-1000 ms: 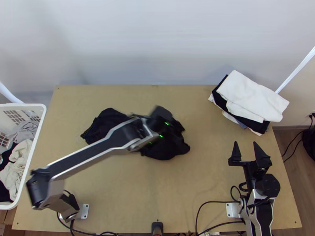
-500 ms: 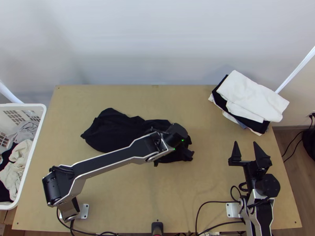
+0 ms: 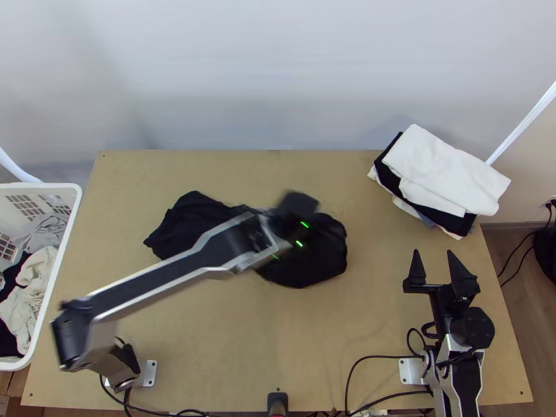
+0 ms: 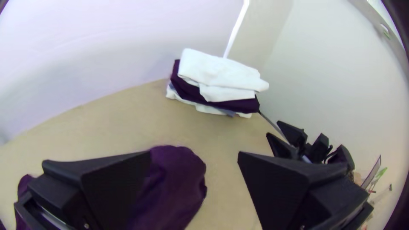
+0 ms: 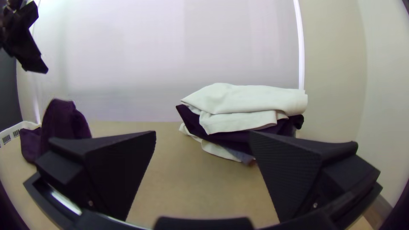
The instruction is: Fold the t-shirt
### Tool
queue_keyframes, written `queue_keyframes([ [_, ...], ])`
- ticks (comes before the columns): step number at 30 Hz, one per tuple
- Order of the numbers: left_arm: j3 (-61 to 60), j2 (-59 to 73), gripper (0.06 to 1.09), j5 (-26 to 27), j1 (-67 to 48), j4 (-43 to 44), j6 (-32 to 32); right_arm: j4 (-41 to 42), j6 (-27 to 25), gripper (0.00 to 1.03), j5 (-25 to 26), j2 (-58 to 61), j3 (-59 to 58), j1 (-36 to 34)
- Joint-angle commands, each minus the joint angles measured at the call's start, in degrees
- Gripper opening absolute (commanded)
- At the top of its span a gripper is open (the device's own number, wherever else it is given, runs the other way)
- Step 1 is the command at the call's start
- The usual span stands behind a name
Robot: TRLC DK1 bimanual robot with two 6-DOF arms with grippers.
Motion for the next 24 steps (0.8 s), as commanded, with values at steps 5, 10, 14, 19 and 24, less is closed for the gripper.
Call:
queue_keyframes([
  [5, -2.3, -13.0, 1.04, 0.5, 7.7, -2.9, 0.9, -0.9, 0.6, 0.98, 0.3, -0.1, -0.3, 0.6],
  [10, -6.5, -16.5, 1.04, 0.4, 15.2, -12.7, 7.7, -0.9, 0.6, 0.98, 0.4, -0.1, -0.3, 0.6],
  [14, -14.2, -21.3, 1.03, 1.3, 23.6, -15.4, 12.5, -0.9, 0.6, 0.98, 0.4, -0.1, -0.3, 0.6],
  [19, -20.1, -21.3, 1.03, 8.2, 37.4, -20.4, 19.0, -0.9, 0.6, 0.98, 0.3, -0.1, -0.3, 0.6],
  [24, -21.8, -16.4, 1.03, 8.3, 48.5, -22.1, 22.1, -0.9, 0.6, 0.98, 0.3, -0.1, -0.3, 0.6],
])
